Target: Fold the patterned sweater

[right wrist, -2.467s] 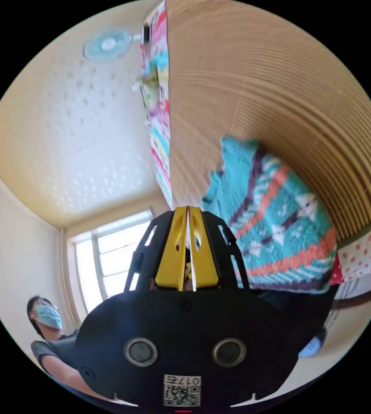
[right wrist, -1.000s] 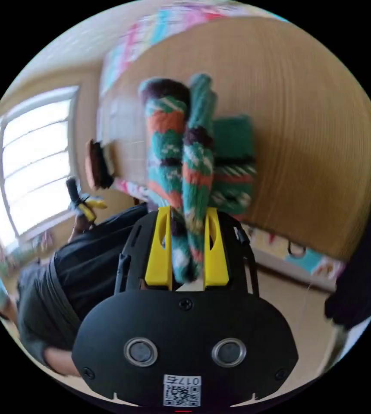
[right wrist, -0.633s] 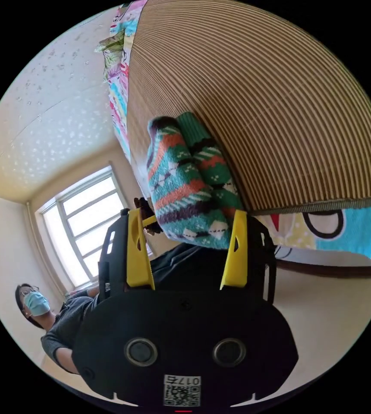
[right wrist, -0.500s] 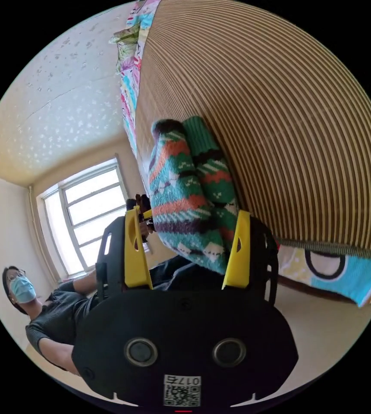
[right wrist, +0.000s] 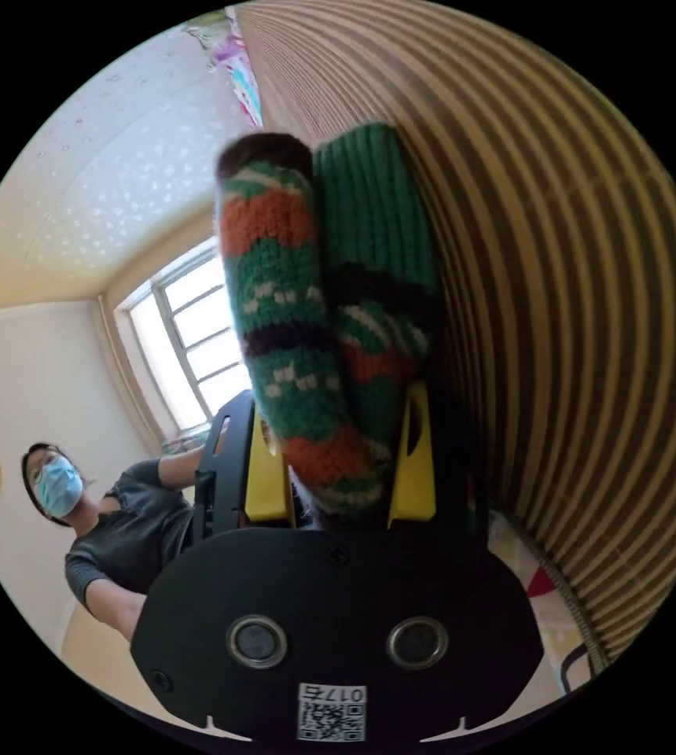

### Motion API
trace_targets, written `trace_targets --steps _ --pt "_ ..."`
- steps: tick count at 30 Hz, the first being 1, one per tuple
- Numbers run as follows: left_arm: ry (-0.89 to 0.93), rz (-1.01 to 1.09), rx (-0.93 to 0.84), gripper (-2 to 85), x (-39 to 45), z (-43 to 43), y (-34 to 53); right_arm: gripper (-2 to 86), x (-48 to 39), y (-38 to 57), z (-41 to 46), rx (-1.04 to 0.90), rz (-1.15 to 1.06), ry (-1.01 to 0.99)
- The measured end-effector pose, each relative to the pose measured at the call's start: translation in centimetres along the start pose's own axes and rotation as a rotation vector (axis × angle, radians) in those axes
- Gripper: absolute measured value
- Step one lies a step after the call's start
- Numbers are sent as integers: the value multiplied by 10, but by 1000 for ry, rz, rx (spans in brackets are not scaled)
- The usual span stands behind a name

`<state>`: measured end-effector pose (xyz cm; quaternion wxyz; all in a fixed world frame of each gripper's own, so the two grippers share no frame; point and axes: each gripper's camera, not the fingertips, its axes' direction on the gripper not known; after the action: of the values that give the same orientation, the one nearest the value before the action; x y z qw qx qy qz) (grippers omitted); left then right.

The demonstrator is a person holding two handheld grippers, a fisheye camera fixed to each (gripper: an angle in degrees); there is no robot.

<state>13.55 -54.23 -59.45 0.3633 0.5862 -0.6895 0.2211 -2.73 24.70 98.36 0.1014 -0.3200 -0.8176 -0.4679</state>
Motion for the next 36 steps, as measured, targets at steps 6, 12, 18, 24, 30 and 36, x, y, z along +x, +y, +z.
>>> trace_targets --steps 6,12,18,24,30,36 --pt "-71 129 -174 205 73 34 21 208 -32 56 43 -76 -111 -142" --pt "-127 378 -272 206 211 135 -9 202 -160 170 -23 112 -311 58" --pt "-108 584 -292 209 375 281 -65 196 -329 269 -124 209 -384 502" --pt "-301 454 -323 154 413 417 -126 181 -389 300 -164 816 196 1183" --pt "-563 207 -491 129 292 414 -108 21 -229 216 -87 851 259 1188" --pt "-828 -320 -204 127 167 144 -29 5 -220 239 -43 965 158 1129"
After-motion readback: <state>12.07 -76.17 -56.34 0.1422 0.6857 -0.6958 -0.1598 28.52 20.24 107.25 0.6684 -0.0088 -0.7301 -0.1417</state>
